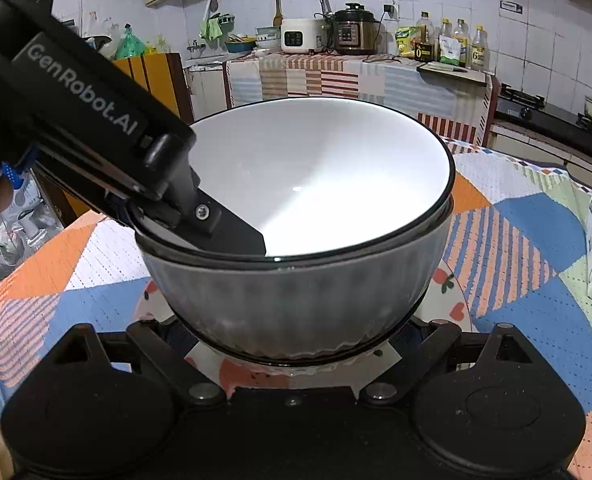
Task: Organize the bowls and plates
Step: 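Lower the bowl stack onto the bunny plate and open both tools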
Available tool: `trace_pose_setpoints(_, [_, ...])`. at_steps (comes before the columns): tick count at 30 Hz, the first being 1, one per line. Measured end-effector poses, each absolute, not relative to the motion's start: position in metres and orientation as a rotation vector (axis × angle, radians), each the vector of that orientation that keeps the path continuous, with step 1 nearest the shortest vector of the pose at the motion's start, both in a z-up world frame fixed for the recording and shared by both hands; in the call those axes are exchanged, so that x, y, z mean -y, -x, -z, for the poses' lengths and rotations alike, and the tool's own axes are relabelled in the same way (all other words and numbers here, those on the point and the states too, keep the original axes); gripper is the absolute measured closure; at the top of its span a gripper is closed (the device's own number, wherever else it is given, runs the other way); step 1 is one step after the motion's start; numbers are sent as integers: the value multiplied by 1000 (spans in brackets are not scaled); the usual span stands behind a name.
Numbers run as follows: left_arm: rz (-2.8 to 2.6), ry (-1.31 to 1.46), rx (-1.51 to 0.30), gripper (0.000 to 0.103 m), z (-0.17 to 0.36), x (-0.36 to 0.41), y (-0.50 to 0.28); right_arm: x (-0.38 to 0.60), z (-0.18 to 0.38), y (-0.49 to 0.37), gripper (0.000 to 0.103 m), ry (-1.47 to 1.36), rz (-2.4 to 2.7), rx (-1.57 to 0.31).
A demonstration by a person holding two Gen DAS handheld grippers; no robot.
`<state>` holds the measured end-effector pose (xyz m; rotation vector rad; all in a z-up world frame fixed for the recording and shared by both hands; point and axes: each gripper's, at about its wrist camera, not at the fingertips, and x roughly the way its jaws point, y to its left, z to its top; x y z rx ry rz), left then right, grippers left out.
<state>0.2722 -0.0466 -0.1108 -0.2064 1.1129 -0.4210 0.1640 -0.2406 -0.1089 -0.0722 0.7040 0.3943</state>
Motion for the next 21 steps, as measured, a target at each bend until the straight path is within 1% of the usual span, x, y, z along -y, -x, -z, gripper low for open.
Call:
trace_pose_setpoints(8, [418,200,-1128,63,120,47,-274,239,120,-165,8,50,-373,-731])
trace_pose_setpoints(21, [413,263,-1109,62,126,37,-272,231,123,-161,8,89,-359,-703])
